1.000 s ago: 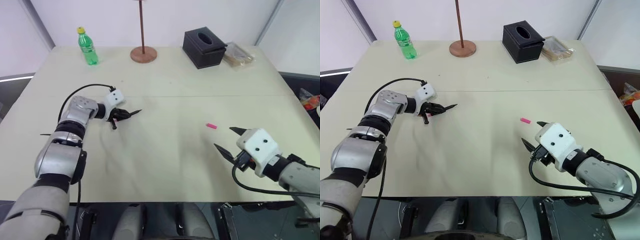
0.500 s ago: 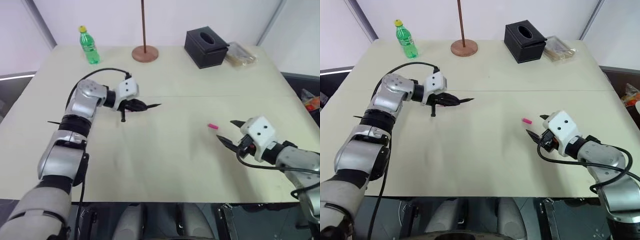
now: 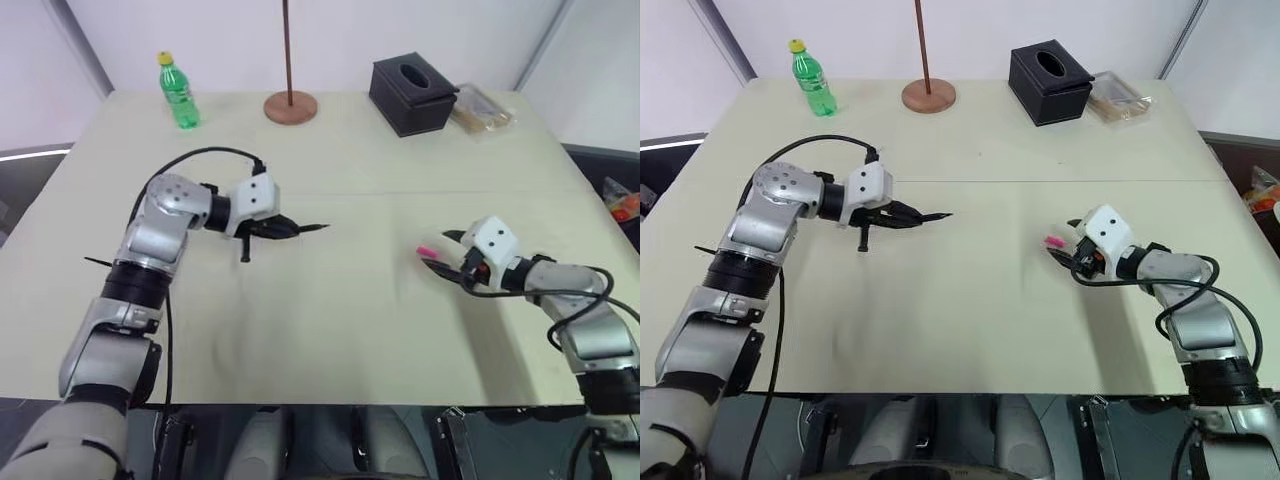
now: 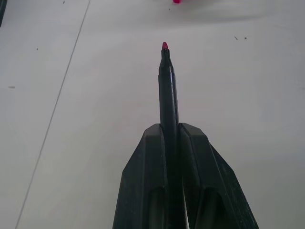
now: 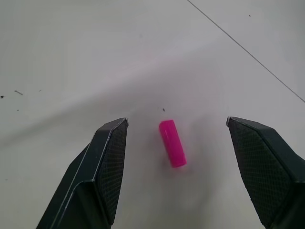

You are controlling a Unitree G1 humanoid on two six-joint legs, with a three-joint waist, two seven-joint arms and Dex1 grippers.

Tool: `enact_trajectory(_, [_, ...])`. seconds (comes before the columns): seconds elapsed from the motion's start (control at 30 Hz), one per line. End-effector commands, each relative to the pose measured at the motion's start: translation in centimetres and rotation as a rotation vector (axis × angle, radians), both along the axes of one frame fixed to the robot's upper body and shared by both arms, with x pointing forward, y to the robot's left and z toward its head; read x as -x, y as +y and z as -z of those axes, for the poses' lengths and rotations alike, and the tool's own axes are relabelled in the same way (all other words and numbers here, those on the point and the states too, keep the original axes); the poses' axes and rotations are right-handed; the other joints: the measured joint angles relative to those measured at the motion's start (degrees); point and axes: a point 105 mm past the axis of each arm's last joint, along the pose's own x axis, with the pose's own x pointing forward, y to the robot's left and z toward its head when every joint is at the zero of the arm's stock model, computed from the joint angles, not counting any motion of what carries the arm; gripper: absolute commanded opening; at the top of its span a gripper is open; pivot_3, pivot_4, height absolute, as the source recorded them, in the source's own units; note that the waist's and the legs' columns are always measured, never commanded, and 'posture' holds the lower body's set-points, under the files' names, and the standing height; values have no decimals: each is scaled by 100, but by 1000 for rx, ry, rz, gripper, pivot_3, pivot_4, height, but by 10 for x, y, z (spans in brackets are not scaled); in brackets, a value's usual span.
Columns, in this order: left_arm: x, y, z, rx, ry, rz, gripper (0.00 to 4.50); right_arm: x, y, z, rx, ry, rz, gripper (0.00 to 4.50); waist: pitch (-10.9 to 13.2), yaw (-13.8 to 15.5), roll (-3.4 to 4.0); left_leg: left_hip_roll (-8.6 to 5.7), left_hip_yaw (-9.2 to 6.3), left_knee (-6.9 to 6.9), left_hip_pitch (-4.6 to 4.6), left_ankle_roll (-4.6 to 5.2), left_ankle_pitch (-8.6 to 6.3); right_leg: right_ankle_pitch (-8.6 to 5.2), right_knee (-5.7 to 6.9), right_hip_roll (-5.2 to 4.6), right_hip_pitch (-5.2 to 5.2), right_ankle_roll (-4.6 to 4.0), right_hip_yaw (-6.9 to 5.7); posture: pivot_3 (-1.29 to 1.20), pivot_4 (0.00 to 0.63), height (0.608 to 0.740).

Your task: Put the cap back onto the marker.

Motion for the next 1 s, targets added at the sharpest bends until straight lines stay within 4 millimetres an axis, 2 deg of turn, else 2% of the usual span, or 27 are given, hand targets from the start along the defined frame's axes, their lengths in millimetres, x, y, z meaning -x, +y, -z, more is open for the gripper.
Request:
enact_trajectory(0.03, [4,1,-14,14,-61,0,40,-5,-2,1,-1,-8,-14,3391,0,-8,0,0,0,0,0,0,0,0,0,0,0,0,0,0,150,740])
enact_trajectory(0.37, [15,3,-18,57,-58,31,40,-11,-5,21,-25,42,-16,3391,0,-15,2,0,1,0,1,0,0,0,0,0,0,0,0,0,150,740])
enact_trajectory(0.8, [16,7,-17,48,-58,28,40,-14,2,34,-48,83,-38,3391,-1,-49,3,0,2,0,5,-1,0,1,2,4,1,-1,1,0,150,740])
enact_trajectory(0.9, [16,7,-17,50,-63,26,0,-14,3,35,-66,98,-42,2454,-1,-49,3,0,2,0,5,-1,0,1,2,5,1,-1,1,0,150,740])
enact_trajectory(1.0, [16,7,-18,56,-67,24,0,-15,4,35,-80,108,-44,1010,-1,-42,3,0,2,0,5,-1,1,1,3,4,2,-1,2,0,150,740])
